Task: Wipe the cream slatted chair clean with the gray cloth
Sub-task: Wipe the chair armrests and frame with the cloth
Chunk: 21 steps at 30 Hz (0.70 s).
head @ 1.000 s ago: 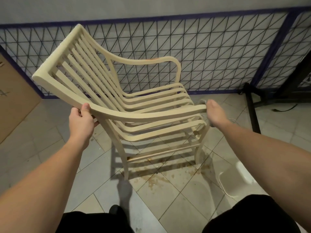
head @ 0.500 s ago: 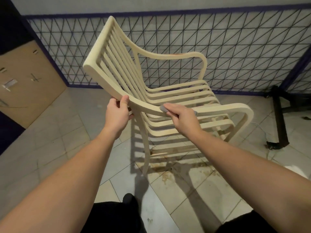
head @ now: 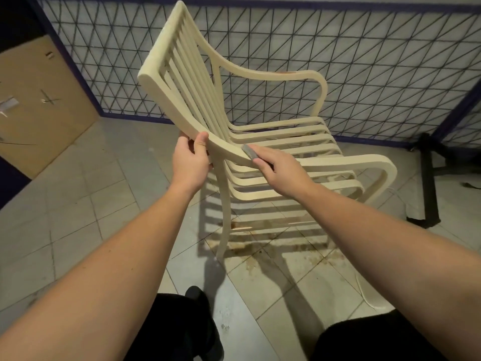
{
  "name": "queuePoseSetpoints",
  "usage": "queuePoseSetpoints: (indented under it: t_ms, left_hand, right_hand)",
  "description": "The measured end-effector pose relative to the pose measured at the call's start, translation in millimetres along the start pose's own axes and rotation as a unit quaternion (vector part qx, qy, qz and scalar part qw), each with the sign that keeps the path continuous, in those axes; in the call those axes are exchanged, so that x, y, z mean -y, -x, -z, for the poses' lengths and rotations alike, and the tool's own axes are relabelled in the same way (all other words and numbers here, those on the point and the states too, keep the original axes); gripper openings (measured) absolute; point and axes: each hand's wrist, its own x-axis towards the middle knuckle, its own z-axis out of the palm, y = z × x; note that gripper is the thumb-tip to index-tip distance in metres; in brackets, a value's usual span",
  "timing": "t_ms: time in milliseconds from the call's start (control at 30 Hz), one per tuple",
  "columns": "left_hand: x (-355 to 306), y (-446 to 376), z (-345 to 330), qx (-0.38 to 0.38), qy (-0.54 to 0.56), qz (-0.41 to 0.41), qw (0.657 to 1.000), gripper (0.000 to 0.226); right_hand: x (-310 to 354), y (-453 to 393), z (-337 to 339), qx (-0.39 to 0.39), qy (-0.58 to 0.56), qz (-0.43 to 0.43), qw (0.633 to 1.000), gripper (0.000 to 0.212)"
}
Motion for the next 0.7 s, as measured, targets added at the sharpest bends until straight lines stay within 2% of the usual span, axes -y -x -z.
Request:
queuePoseSetpoints:
  t_ms: [100, 267, 533, 700]
  left_hand:
    - [6, 3, -2, -0.005, 0.006, -0.004, 1.000, 0.012]
    - [8, 11, -10, 0.044, -0.073, -0.007, 0.996, 0.039]
    - [12, 8, -19, 0.020, -0.089, 0.016, 0.996, 0.036]
    - [10, -4, -20, 0.017, -0.107, 0.024, 0.994, 0.021]
  right_hand:
    - [-34, 23, 15, 0.021, 0.129, -0.046, 0.990, 0.040]
    - [-81, 47, 54, 0.052, 0.179, -0.091, 0.978, 0.043]
    - [-139, 77, 101, 0.039, 0.227, -0.186, 0.955, 0.048]
    - [-154, 80, 103, 0.010, 0.173, -0.274, 0.946, 0.048]
